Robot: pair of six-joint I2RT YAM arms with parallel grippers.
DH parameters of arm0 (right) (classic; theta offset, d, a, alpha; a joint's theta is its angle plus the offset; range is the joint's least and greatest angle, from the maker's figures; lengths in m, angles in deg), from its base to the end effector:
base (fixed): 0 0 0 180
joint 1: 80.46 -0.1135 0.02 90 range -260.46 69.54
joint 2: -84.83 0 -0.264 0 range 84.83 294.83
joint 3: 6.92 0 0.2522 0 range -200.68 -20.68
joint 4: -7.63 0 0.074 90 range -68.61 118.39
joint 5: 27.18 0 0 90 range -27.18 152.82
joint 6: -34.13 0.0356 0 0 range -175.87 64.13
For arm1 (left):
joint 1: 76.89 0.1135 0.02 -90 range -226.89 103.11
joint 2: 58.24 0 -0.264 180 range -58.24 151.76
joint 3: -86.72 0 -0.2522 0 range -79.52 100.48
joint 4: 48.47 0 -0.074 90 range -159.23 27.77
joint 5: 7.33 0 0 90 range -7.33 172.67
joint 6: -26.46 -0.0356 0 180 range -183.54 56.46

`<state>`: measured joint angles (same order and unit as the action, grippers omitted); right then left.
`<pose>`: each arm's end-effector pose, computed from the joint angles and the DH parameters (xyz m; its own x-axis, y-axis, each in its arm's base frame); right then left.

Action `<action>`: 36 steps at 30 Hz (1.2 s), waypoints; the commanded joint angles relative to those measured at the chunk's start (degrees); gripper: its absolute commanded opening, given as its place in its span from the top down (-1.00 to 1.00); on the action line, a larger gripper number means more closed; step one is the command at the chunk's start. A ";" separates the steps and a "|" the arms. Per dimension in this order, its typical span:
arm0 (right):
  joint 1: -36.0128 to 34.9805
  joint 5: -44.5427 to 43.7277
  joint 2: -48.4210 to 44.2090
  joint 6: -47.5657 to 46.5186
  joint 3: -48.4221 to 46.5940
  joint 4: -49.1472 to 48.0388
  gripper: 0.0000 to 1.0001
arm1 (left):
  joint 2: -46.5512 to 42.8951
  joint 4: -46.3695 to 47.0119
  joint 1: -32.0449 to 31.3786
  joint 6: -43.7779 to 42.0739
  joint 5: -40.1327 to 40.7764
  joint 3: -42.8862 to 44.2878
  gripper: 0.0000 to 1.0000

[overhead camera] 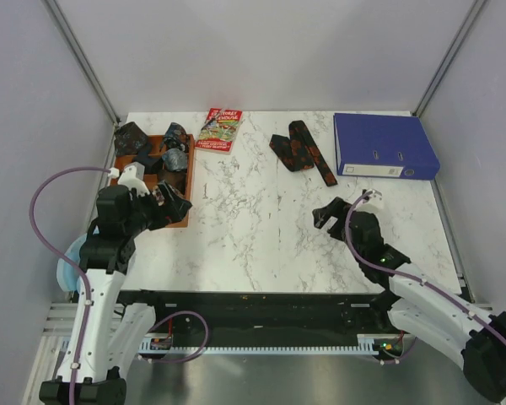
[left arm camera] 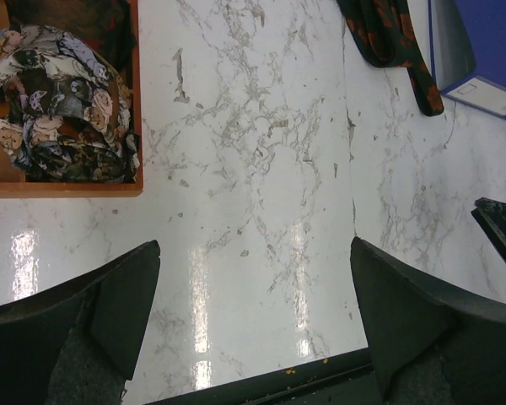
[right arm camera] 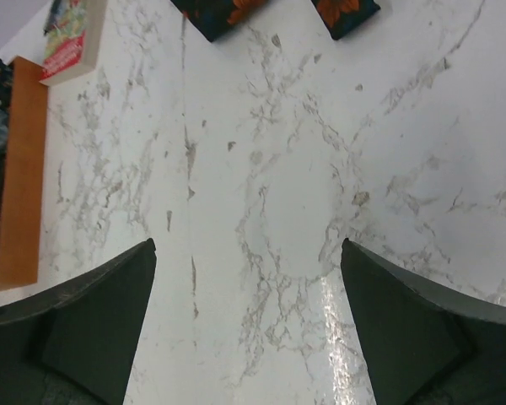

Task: Roll the ties
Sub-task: Move the tie to the center of the board.

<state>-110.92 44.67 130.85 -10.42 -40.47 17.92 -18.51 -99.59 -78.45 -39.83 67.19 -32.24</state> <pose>0.1628 0.0829 0.2073 -0.4008 0.5499 -0.7328 0.0734 0.8165 0.5726 0.1456 -0.0135 0.3201 -0.5586 -0.3725 -0.7411 0.0362 0.8817 -0.4704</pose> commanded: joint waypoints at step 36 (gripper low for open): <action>-9.01 -14.63 9.35 3.68 8.63 -16.05 -0.96 | 19.60 12.75 -29.99 4.16 15.22 9.49 -0.89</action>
<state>-119.62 29.02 139.59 -6.57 -31.33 4.11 0.37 -91.09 -106.78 -37.36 81.18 -24.28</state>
